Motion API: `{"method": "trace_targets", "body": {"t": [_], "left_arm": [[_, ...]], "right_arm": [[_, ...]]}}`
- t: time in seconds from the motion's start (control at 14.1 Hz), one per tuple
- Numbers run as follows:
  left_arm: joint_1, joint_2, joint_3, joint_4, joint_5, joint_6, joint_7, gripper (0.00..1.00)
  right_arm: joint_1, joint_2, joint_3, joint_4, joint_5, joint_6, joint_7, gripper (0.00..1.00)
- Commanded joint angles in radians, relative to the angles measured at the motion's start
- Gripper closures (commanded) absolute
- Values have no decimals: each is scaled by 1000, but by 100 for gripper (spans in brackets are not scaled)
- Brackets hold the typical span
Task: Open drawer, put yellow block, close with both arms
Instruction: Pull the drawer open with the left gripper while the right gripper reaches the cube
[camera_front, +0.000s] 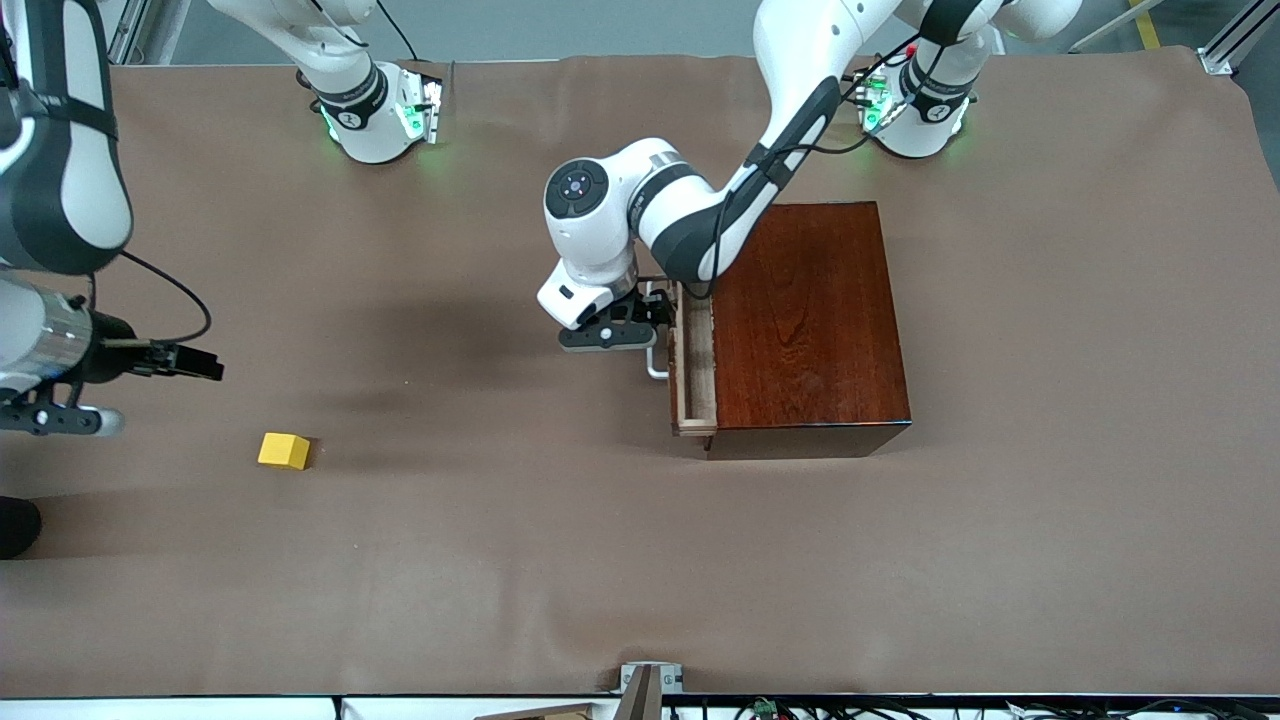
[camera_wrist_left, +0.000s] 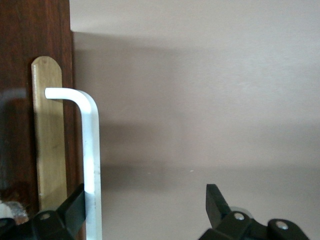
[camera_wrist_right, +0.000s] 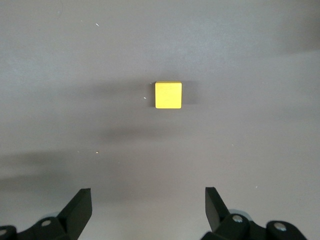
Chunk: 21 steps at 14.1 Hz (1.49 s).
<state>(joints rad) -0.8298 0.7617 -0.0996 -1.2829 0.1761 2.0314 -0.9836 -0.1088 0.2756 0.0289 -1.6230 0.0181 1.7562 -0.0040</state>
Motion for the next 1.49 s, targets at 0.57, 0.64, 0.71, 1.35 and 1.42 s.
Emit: {"method": "trace_targets", "body": {"t": [0.57,0.64,0.71,1.35,1.42], "left_arm": [[-37,36,-9,34,-22,173,-23,0],[-37,42,-9,34,-38,193,-23,0],[-41,45,-9,34,-43,211,-23,0],[-43,60,-34,34,-63,334,-20,0],[-43,62,-35,36,-63,340,-20,0]], "right_arm": [[-9,1,11,-204,-56,350,-2,0],[-9,1,11,-231,-60,399,-4,0],[-8,7,11,-254,-67,443,-2,0],[-26,214,13,-265,-107,738,21,0],[-19,230,13,-265,-107,752,36,0]]}}
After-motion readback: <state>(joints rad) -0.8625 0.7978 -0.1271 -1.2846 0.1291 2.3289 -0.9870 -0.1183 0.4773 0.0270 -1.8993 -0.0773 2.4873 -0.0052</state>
